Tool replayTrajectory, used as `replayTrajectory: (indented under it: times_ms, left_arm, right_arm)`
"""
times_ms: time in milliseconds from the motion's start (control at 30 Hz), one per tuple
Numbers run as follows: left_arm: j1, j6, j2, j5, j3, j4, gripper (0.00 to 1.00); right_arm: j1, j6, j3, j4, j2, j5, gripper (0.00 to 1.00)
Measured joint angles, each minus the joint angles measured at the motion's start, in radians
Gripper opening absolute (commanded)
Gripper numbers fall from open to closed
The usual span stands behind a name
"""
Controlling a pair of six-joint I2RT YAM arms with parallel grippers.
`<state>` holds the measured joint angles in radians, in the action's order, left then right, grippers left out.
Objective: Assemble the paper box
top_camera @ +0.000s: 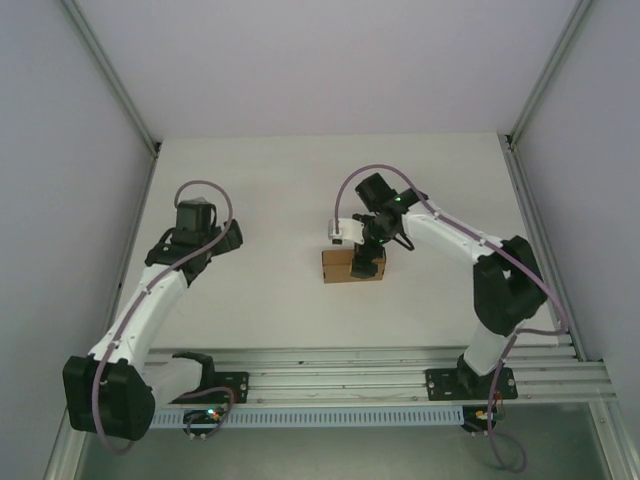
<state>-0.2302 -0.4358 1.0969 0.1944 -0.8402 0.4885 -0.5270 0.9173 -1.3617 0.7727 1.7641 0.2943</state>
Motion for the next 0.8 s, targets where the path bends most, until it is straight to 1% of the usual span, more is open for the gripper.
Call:
replayTrajectory:
  times_ms: [33,100,133,200,233,333,467,533,567,700,800]
  left_arm:
    - [0.003,0.000,-0.006,-0.004,0.006,0.000,1.00]
    - [0.008,0.002,-0.020,-0.013,0.017,0.001,1.00]
    - [0.009,0.003,-0.025,-0.015,0.021,0.002,1.00]
    - [0.010,0.003,-0.037,-0.016,0.026,0.003,1.00]
    - [0.010,0.003,-0.047,-0.015,0.031,0.003,1.00]
    - [0.010,0.003,-0.075,-0.015,0.043,0.005,1.00]
    - [0.012,0.003,-0.108,-0.015,0.054,0.007,1.00]
    - [0.015,0.004,-0.123,-0.015,0.058,0.007,1.00]
    - [0.016,0.004,-0.130,-0.015,0.060,0.007,1.00]
    - [0.016,0.003,-0.148,-0.015,0.071,0.006,1.00]
    - [0.016,0.003,-0.150,-0.015,0.080,0.006,1.00]
  right_arm:
    - [-0.007,0.010,-0.018,0.017,0.023,-0.016,0.95]
    - [-0.019,0.028,-0.056,0.051,0.069,-0.045,0.87]
    - [-0.024,0.037,-0.077,0.073,0.090,-0.058,0.80]
    - [-0.031,0.047,-0.106,0.102,0.115,-0.076,0.57]
    - [-0.036,0.052,-0.112,0.112,0.119,-0.088,0.48]
    - [-0.047,0.054,-0.116,0.133,0.118,-0.113,0.39]
    - [-0.059,0.045,-0.116,0.133,0.113,-0.141,0.35]
    - [-0.069,0.034,-0.096,0.093,0.094,-0.186,0.35]
    - [-0.078,0.025,-0.067,0.045,0.073,-0.227,0.33]
    - [-0.116,0.022,0.081,-0.226,-0.008,-0.470,0.33]
    - [-0.128,0.023,0.156,-0.407,-0.014,-0.602,0.33]
